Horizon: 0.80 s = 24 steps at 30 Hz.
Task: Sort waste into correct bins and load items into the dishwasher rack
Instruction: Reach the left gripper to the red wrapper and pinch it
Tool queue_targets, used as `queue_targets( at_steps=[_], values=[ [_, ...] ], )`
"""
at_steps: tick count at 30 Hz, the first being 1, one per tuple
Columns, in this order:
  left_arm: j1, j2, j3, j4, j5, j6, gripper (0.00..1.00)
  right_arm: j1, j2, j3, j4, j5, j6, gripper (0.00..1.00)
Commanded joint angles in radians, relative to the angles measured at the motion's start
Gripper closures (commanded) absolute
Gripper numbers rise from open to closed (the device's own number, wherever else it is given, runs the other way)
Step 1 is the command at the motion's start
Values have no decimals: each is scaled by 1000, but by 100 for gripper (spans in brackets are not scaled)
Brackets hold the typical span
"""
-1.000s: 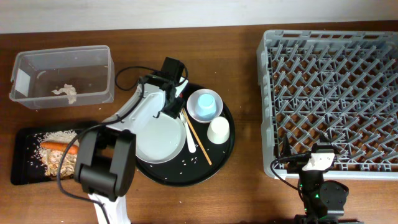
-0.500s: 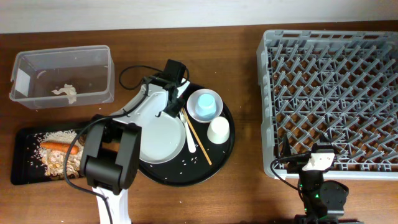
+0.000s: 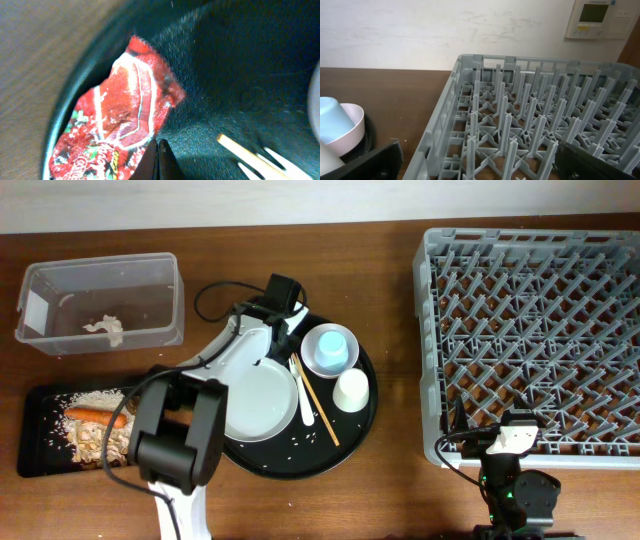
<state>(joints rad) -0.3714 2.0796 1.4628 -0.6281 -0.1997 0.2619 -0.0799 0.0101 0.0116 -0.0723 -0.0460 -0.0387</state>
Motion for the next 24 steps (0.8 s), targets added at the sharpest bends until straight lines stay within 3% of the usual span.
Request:
queue_targets(
  at_steps=[1, 5, 7, 9, 11, 21, 24],
  values=[
    [-6, -116, 14, 1, 4, -6, 100, -6, -6, -6, -3, 5, -6, 1],
    [-6, -134, 14, 8, 32, -22, 100, -6, -6, -6, -3, 5, -6, 1],
    [-6, -133, 14, 25, 79, -22, 71, -6, -6, -6, -3, 5, -6, 1],
    [-6, -126, 14, 70, 89, -38, 70, -6, -6, -6, -3, 5, -6, 1],
    [-6, -104, 14, 97, 93, -64, 61, -6, -6, -6, -3, 5, -6, 1],
    [-8, -13, 13, 137, 102, -97, 60, -6, -6, -6, -3, 5, -6, 1],
    [-8, 20, 13, 142, 95, -165, 60, -6, -6, -6, -3, 5, -6, 1]
  ],
)
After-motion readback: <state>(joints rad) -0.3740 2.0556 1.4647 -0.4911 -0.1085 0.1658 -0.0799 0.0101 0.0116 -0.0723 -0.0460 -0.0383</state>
